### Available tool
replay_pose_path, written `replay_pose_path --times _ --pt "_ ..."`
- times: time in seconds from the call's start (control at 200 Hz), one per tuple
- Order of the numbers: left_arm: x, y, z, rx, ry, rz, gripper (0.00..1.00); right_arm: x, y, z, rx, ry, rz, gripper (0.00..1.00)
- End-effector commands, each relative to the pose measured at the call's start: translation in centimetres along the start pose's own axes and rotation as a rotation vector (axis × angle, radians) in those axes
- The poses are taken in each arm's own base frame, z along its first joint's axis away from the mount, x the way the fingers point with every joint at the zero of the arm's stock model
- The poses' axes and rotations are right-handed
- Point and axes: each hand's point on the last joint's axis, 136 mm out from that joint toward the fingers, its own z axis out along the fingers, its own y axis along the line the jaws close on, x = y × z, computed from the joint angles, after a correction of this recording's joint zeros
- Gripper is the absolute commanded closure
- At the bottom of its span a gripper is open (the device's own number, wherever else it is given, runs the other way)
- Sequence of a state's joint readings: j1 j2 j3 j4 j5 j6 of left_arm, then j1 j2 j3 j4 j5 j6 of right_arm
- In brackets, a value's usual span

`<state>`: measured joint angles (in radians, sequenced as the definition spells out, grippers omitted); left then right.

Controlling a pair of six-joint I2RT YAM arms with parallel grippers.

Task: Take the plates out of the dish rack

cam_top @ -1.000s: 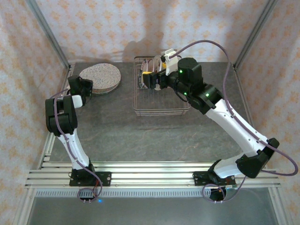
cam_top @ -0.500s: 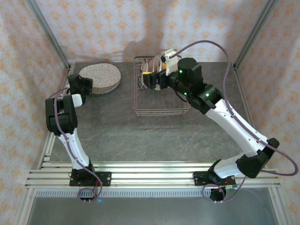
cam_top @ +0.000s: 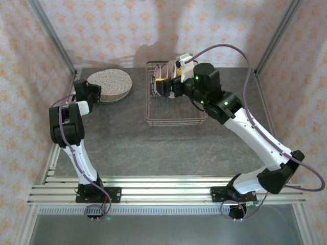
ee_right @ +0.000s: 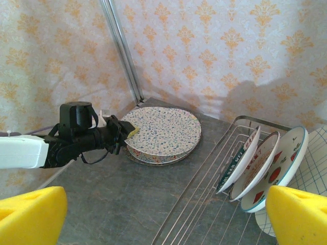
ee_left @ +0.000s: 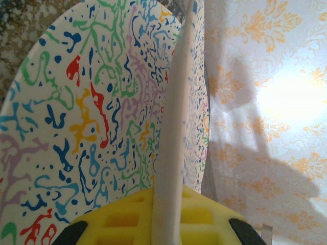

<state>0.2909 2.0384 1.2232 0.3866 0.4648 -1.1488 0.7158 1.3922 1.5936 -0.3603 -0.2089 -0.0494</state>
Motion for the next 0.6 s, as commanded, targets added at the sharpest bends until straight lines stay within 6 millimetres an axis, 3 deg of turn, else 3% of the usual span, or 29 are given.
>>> replay_pose_path --times 0.0,0.21,0.596 --pt "-1.0 -1.2 0.2 0.023 0.000 0.034 0.94 -1.5 0.5 -1.3 -0.013 -0.038 0.013 0.01" --pt "-1.3 -0.5 0.0 0.002 -0.003 0.030 0.88 -1.7 0.7 -1.3 -0.020 -0.039 0.013 0.01" --pt "-1.3 -0.1 -0.3 -0.032 0.023 0.046 0.65 -1.6 0.7 -1.4 -0.021 -0.037 0.017 0.01"
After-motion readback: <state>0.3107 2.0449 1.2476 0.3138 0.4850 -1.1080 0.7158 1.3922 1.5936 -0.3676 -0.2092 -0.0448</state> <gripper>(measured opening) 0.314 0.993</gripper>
